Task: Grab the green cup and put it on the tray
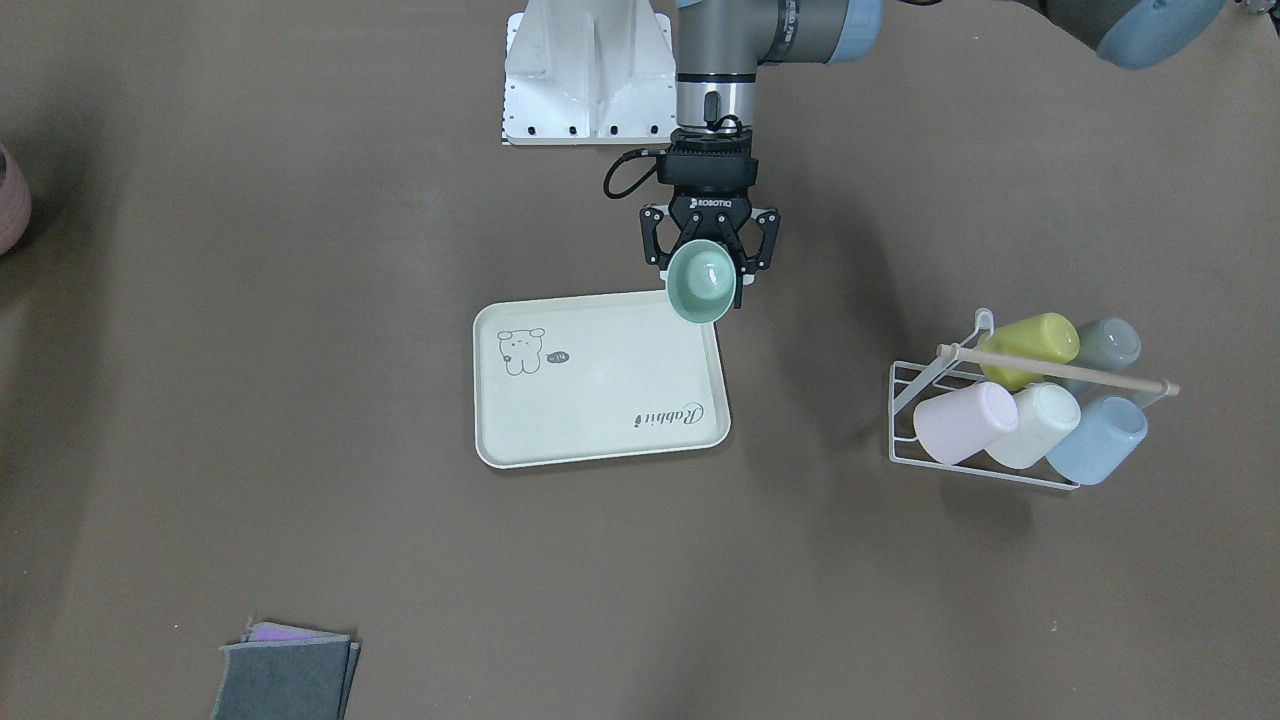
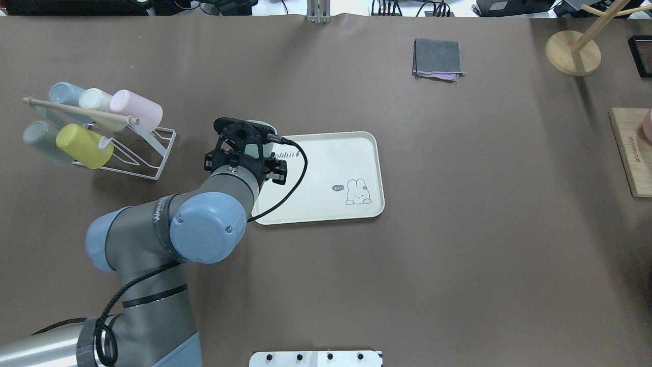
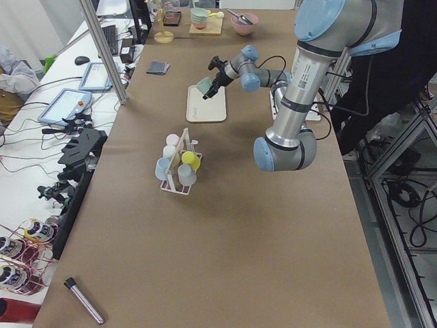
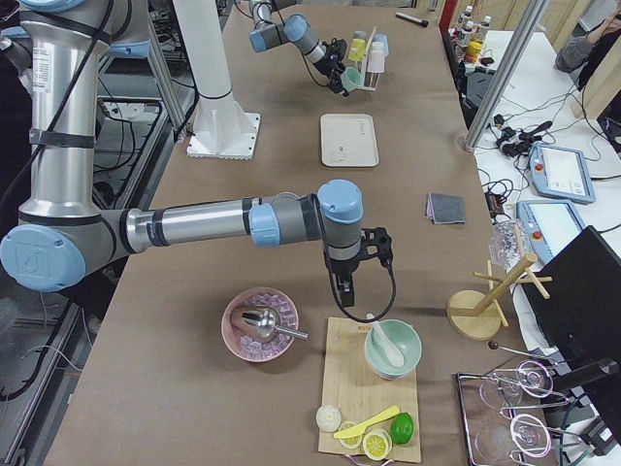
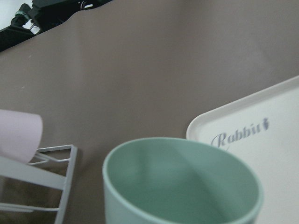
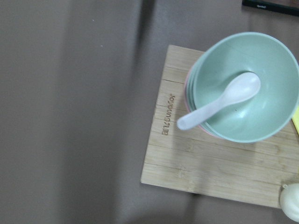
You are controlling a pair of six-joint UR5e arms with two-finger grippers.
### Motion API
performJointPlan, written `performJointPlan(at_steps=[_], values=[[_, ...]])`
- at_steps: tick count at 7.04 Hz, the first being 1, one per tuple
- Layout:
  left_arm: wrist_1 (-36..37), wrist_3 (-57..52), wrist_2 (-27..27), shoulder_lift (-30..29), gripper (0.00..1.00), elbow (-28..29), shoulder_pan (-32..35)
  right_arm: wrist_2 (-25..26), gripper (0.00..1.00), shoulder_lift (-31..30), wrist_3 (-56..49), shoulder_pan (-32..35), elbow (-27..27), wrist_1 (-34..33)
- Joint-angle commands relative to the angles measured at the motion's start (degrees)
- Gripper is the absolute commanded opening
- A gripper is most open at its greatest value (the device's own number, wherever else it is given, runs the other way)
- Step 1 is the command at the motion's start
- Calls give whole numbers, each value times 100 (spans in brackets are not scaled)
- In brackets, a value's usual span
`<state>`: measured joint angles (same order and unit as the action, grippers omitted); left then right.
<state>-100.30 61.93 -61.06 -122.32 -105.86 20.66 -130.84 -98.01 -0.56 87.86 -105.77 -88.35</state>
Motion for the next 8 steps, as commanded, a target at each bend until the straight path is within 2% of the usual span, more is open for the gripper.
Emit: performJointPlan(at_steps=[1, 2, 3, 4, 6, 8], values=[[-1381, 21, 760, -212, 31, 826, -210, 145, 100, -280, -129, 223, 118, 10], [-1874, 29, 928, -405, 31, 1518, -229, 277, 100, -228, -102, 223, 223, 11], [-2157, 29, 938, -581, 32, 1925, -229, 208, 100, -201, -76, 223, 302, 28], [-2430, 38, 1173, -809, 32, 2512, -246, 199, 100, -192, -32, 223, 512, 80], [-2819, 160, 1272, -1048, 32, 3218, -273, 137, 100, 36, -23, 223, 531, 11], [-2942, 547, 1412, -1302, 31, 3571, -360, 146, 100, 36, -23, 206, 531, 19]])
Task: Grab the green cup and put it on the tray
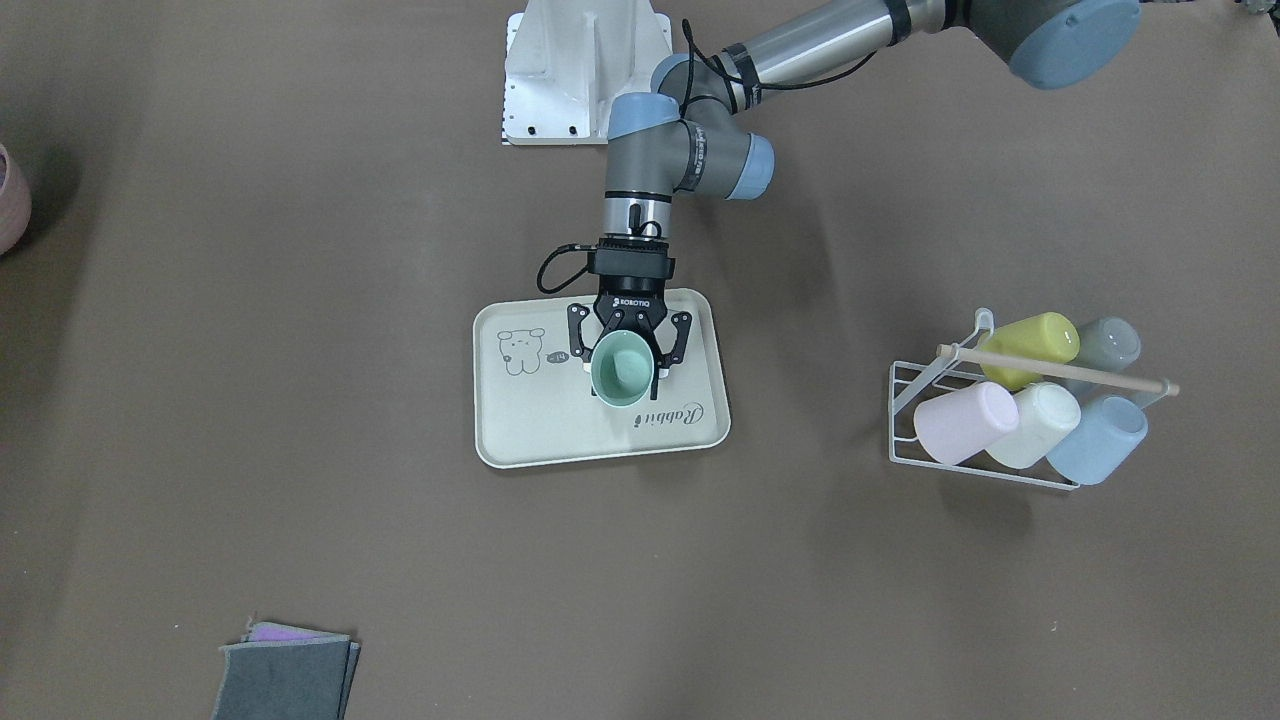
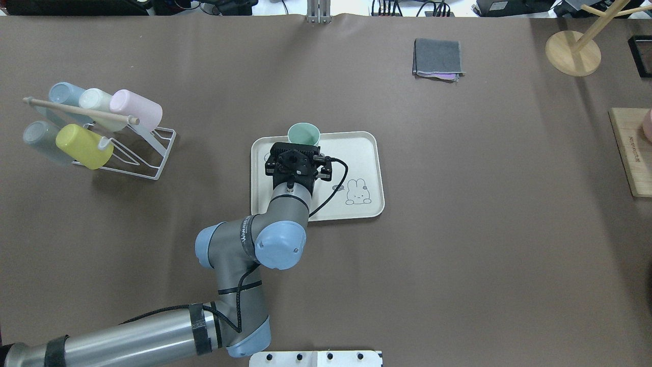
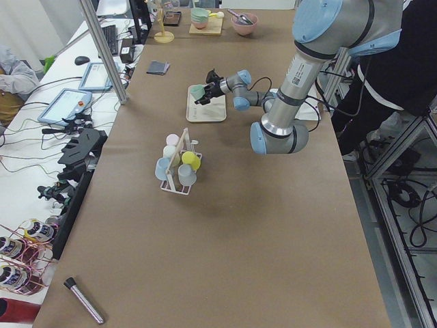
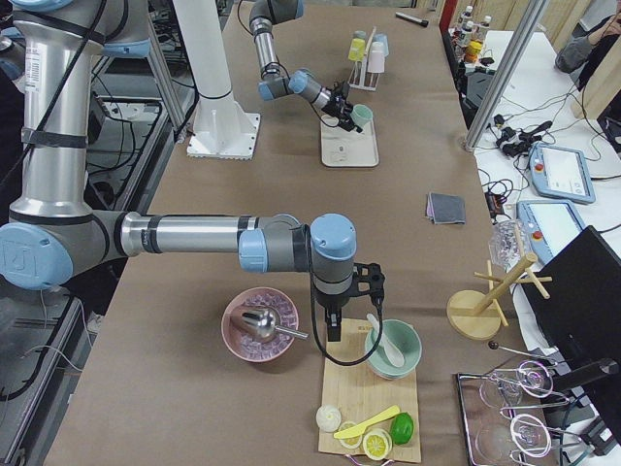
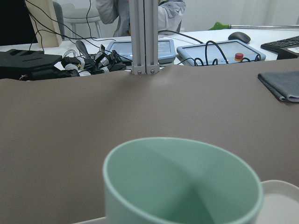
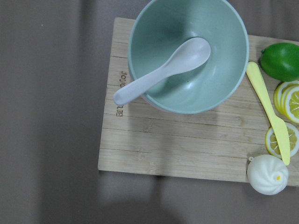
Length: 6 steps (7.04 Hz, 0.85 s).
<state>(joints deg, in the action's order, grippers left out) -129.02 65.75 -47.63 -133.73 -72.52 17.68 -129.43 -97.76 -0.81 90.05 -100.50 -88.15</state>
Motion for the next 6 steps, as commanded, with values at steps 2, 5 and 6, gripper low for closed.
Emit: performJointPlan(at_steps=[2, 5, 6], values=[[-264, 349, 244, -214, 31, 422, -150, 23, 100, 11, 2, -14, -14, 17], [-238, 561, 875, -284, 31, 641, -212, 5, 100, 2, 2, -14, -23, 17], [-212, 561, 1053, -293, 31, 703, -317, 23, 100, 2, 2, -14, -23, 17]])
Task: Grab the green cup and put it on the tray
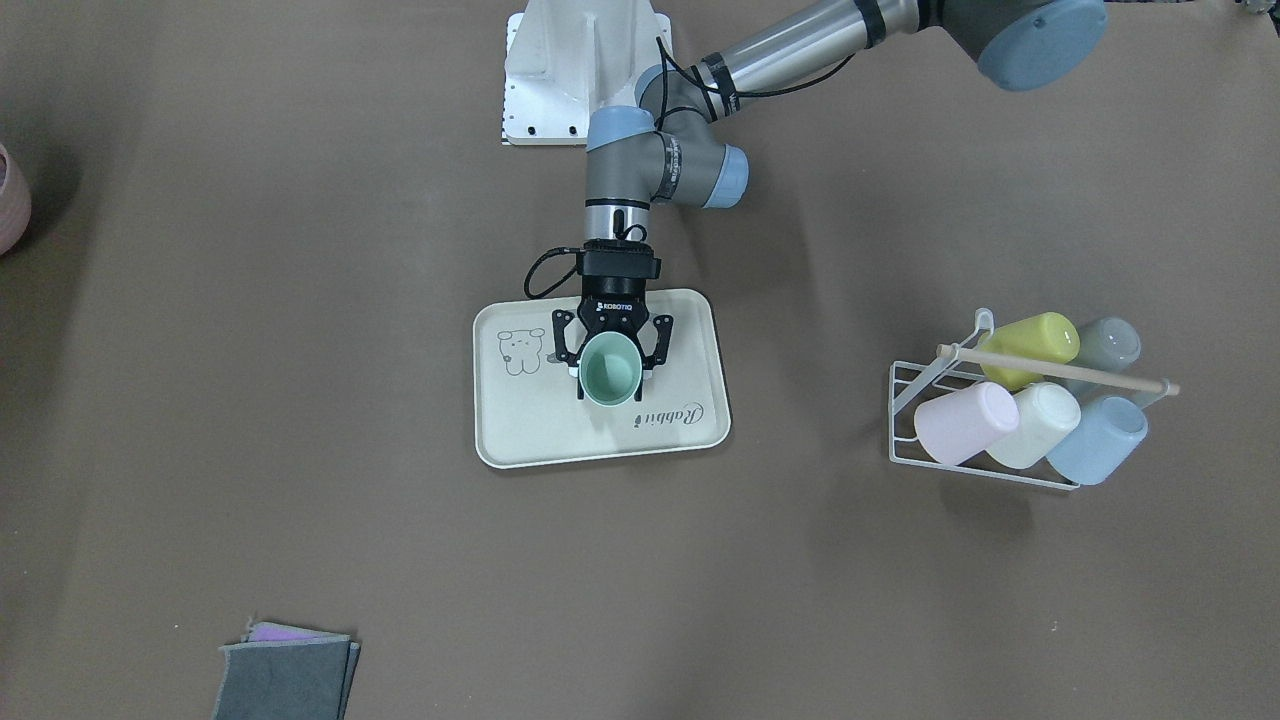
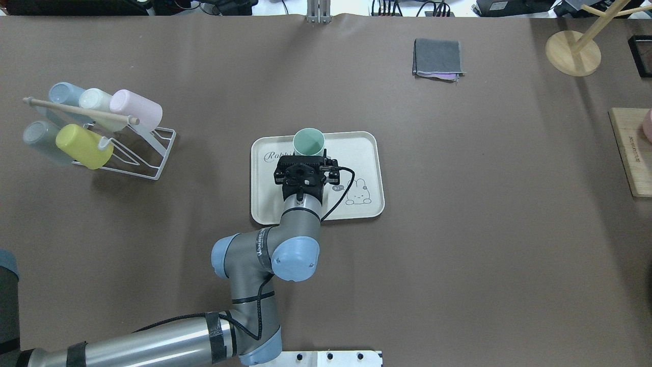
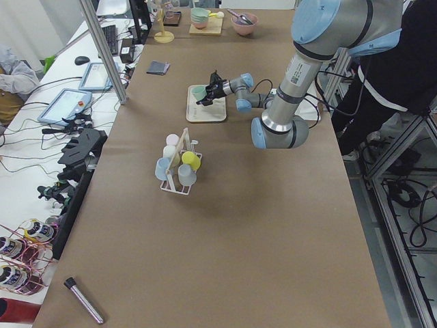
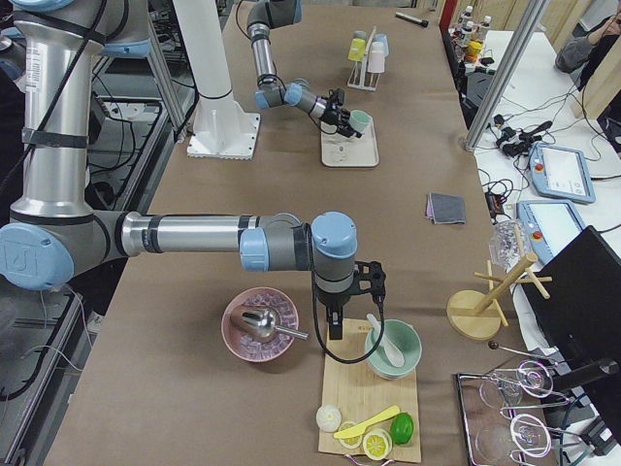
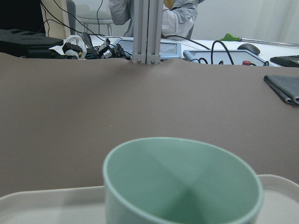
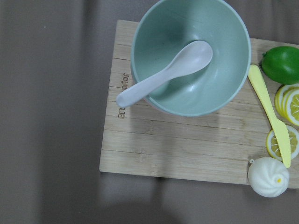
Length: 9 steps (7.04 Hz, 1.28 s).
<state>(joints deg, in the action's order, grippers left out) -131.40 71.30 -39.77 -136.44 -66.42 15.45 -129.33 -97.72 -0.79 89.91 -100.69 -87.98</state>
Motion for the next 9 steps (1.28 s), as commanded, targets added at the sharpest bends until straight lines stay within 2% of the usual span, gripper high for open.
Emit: performJointPlan(at_steps=[1, 4, 7, 9], values=[[114, 7, 303, -32, 31, 189, -112, 22, 100, -1, 0, 0, -21, 0], [150, 7, 374, -49, 32, 226, -165, 57, 100, 8, 0, 0, -38, 0], [150, 16, 365, -49, 51, 199, -209, 75, 100, 8, 0, 0, -30, 0], [150, 16, 338, -102, 51, 190, -218, 57, 100, -1, 0, 0, -12, 18]])
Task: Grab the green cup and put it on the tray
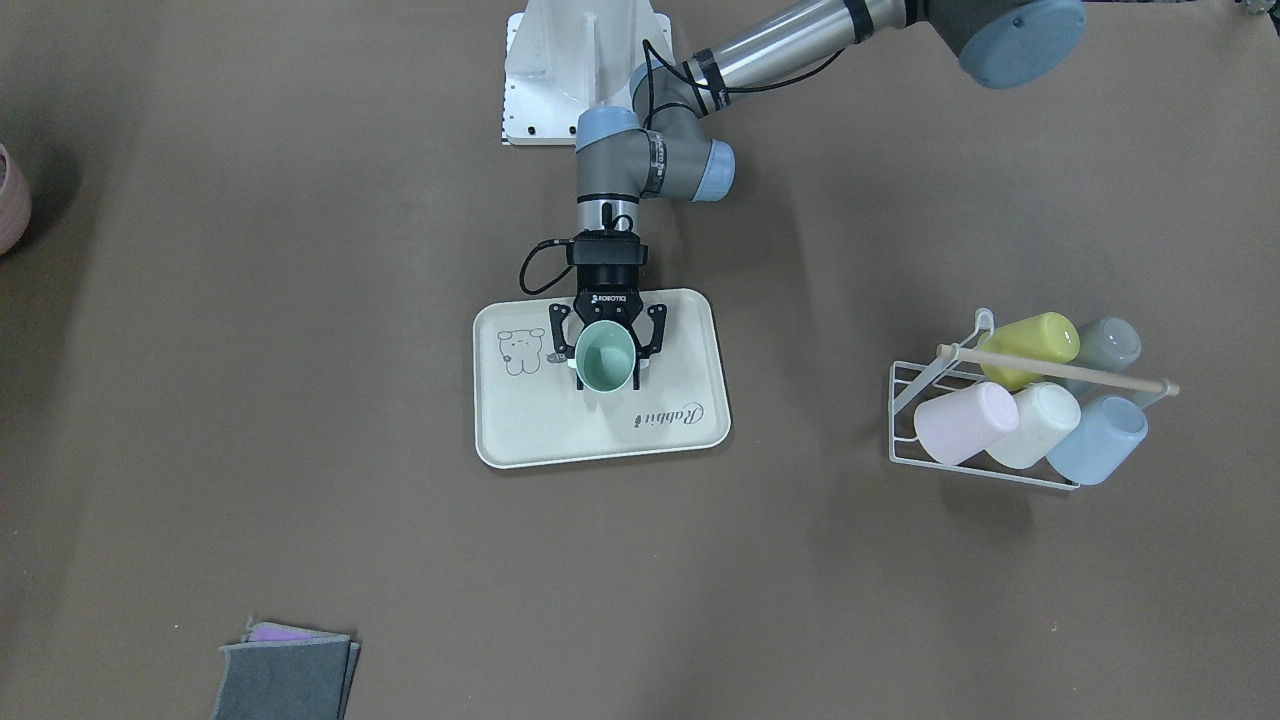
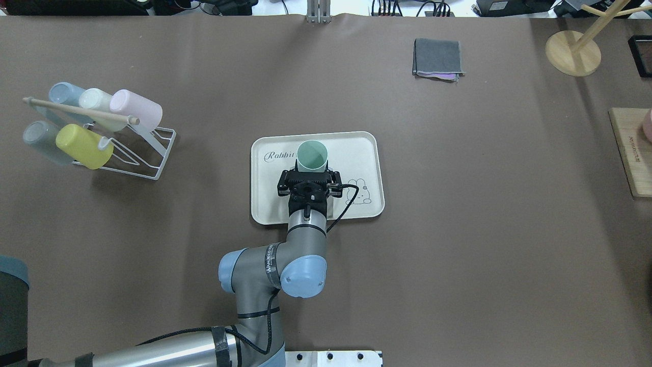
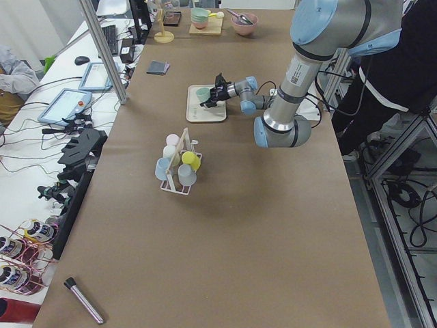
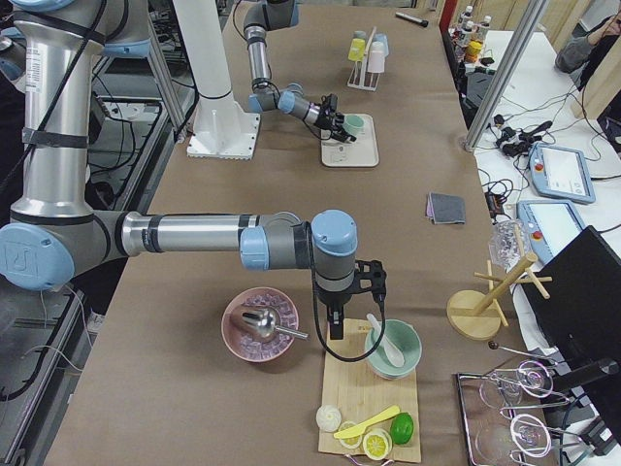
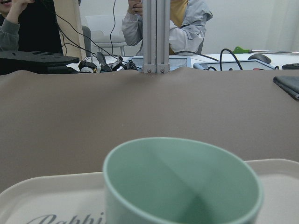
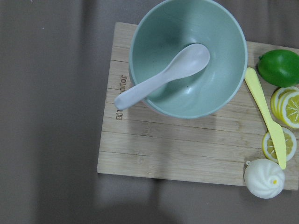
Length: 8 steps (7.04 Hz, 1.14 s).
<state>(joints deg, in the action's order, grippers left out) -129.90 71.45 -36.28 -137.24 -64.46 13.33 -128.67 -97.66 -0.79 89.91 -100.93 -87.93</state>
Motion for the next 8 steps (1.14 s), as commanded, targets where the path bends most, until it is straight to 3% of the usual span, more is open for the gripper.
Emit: performJointPlan(at_steps=[1, 2, 4, 5, 8], values=[[-9, 0, -36, -22, 56, -5, -6, -35, 100, -7, -9, 0, 21, 31], [-9, 0, -45, -22, 75, 12, -6, -27, 100, -7, -9, 0, 12, 31], [0, 0, -54, -22, 83, 12, -23, -18, 100, -16, -17, 0, 30, 48], [-9, 0, -106, -22, 97, 3, -23, -18, 100, -25, -9, 0, 30, 48], [-18, -61, -133, 74, 98, -398, -15, -1, 100, -16, -17, 0, 21, 40]])
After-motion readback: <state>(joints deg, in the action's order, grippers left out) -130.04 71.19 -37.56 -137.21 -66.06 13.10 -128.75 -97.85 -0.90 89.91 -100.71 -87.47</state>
